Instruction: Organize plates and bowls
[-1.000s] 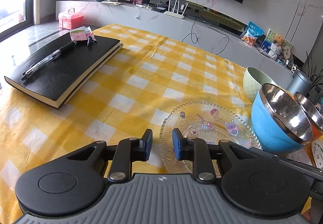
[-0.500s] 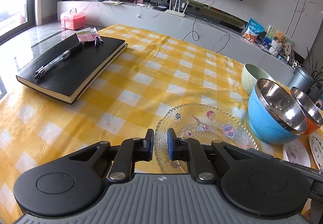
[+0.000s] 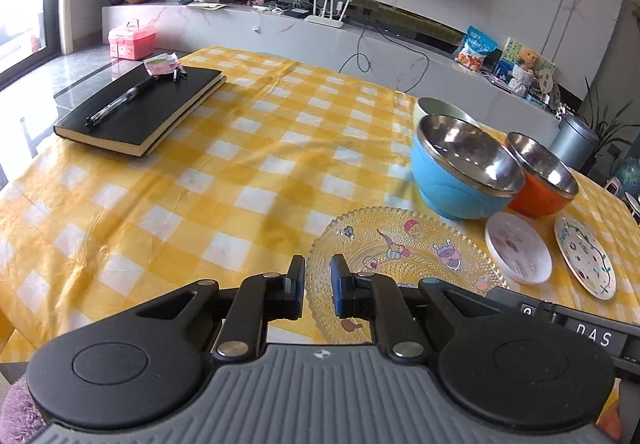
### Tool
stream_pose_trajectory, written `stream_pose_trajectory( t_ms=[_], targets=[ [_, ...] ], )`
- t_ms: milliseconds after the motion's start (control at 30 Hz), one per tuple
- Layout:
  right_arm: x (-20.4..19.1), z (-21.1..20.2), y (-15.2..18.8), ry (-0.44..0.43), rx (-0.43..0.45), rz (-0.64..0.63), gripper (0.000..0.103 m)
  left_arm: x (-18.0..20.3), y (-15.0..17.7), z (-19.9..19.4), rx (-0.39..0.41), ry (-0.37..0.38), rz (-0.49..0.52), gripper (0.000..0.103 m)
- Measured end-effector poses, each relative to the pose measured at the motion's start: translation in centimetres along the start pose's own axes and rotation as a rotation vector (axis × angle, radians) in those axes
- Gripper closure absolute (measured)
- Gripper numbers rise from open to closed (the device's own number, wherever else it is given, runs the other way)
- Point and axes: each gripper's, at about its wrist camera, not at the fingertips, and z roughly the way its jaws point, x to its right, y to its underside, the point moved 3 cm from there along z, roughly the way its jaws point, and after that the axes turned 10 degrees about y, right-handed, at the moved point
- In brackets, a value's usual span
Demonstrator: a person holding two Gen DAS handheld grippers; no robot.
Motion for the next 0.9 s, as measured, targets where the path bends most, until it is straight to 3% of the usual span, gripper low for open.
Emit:
stream_pose_trajectory(
  t_ms=[167,433,500,533,700,767,900],
  targets=[
    [3.1,-2.0,1.0,0.045,0.013,0.047,0.093,2.7,1.2,0.1,-0.023,0.054,0.030,0.088],
    [5.8,-2.9,1.9,0.070,0.003,0.096,0.094,4.3,3.0,0.6,-0.054,0.052,0.071,0.088],
    [5.8,-2.8,2.0,0.069,0.001,0.097,0.095,4.1,3.3,0.6,-0.053,0.047,0.070,0.092],
    [5.7,-2.8,2.1,0.070,0.004,0.091,0.098,4.3,3.3,0.4,-0.042,0.090,0.075,0.102],
    [3.9,-2.2,2.2,0.056,0.002,0.042,0.099,6.5,3.1,0.4,-0.008,0.109,0.174,0.103],
    [3.7,-1.6,2.5,0.083,-0.007,0.035,0.099,6.5,3.1,0.5,-0.008,0.129,0.159,0.103],
    [4.3,-1.0,2.5,0.086,-0.011,0.046,0.102,5.1,3.1,0.7,-0.020,0.099,0.123,0.102]
  ],
)
